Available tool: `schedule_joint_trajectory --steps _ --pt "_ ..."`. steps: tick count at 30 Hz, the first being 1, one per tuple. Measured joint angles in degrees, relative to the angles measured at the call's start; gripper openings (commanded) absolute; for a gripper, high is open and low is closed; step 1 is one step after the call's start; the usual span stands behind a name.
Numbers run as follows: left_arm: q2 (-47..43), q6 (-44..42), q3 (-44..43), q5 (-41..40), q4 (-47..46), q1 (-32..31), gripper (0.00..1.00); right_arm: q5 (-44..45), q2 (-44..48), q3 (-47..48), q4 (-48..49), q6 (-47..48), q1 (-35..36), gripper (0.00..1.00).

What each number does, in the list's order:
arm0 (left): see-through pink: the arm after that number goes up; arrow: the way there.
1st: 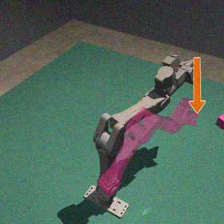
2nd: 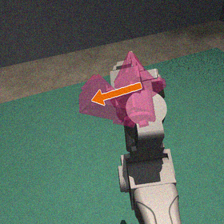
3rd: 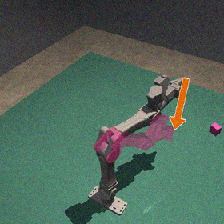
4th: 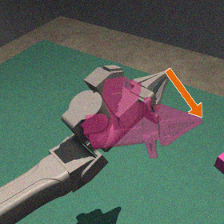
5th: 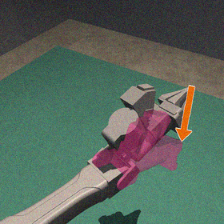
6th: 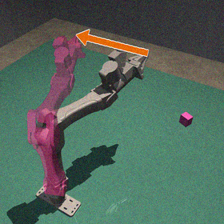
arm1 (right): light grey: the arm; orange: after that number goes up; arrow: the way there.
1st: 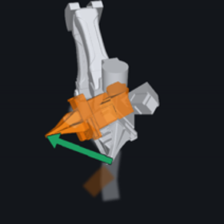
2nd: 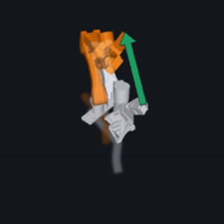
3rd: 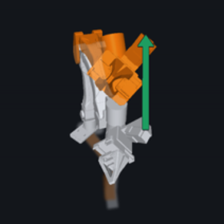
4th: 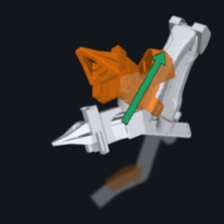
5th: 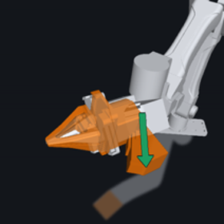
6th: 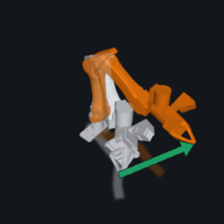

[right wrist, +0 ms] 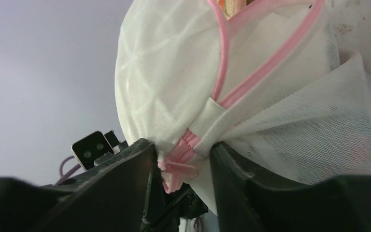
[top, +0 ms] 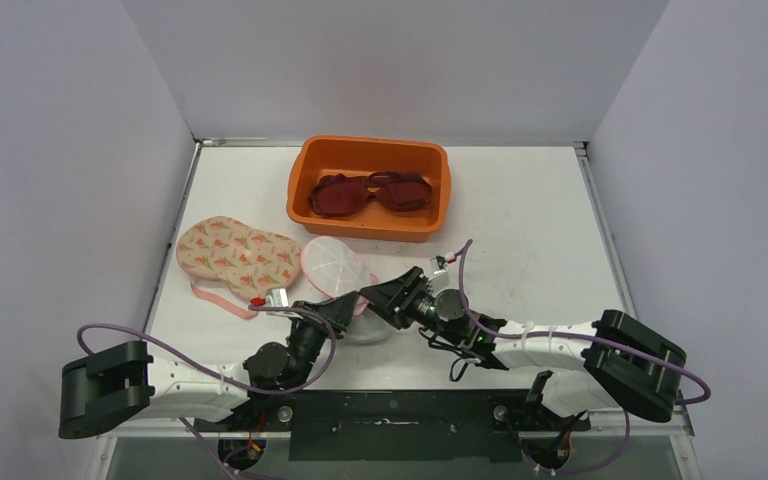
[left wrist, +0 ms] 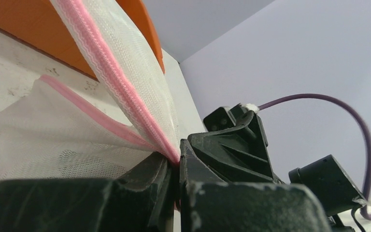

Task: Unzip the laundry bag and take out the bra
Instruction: Adjust the laundry bag at the center of the board.

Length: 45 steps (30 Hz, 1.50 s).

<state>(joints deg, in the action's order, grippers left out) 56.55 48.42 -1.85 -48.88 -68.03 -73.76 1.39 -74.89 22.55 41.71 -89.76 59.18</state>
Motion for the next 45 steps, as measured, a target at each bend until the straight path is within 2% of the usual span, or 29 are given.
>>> schedule_joint_trajectory --steps 4,6,8,10,12,14,16,19,22,27,32,36,41,45 --pt "0.0 -0.7 0.0 -1.0 0.0 -0.9 0.0 -0.9 -1.2 1.9 1.2 1.9 -0.8 0.18" --pt "-0.5 -0.8 0.0 -0.8 0.6 -1.8 0.09 -1.6 -1.5 2.3 1.6 2.8 -1.3 0.07" --pt "-1.9 -0.8 0.0 -0.8 2.7 -2.3 0.24 -2.4 -1.5 2.4 2.1 3.6 -2.0 0.05" --pt "-4.4 -0.5 0.0 -0.7 5.0 -2.8 0.46 -2.8 -1.5 2.4 2.1 5.0 -2.3 0.05" --pt "-8.3 0.6 0.2 -0.5 8.3 -3.2 0.62 -3.1 -1.2 2.5 1.3 7.0 -2.8 0.05" --pt "-14.8 2.4 0.3 -0.6 14.4 -3.6 0.76 -4.0 -0.3 3.1 -1.4 10.4 -3.8 0.05" --pt "-22.2 4.2 0.2 -0.9 21.7 -3.7 0.96 -5.3 0.6 4.6 -4.8 14.2 -4.7 0.05" --pt "-34.8 6.9 -1.5 -2.0 39.1 -3.8 0.96 -8.4 2.2 9.7 -12.8 23.4 -6.2 0.05" --pt "-44.5 8.5 -7.2 -4.4 58.6 -3.8 0.96 -11.3 2.6 16.6 -21.8 33.9 -6.8 0.05" --pt "-52.1 9.1 -16.9 -9.8 78.3 -3.8 0.96 -19.1 0.0 28.4 -31.5 47.9 -5.6 0.05" --pt "-53.0 6.8 -24.2 -15.7 89.1 -3.7 0.96 -25.1 -5.7 38.3 -36.6 56.7 0.2 0.05" --pt "-53.0 5.8 -27.3 -18.5 93.6 -3.7 0.97 -29.0 -7.0 39.5 -38.9 60.8 2.3 0.05" --pt "-53.0 7.5 -27.0 -18.8 98.7 -3.7 0.97 -29.4 -3.8 29.4 -39.9 63.0 -2.9 0.05" --pt "-54.4 9.1 -22.9 -16.8 100.0 -3.7 0.96 -26.9 -0.8 20.8 -42.4 64.2 -5.7 0.05"
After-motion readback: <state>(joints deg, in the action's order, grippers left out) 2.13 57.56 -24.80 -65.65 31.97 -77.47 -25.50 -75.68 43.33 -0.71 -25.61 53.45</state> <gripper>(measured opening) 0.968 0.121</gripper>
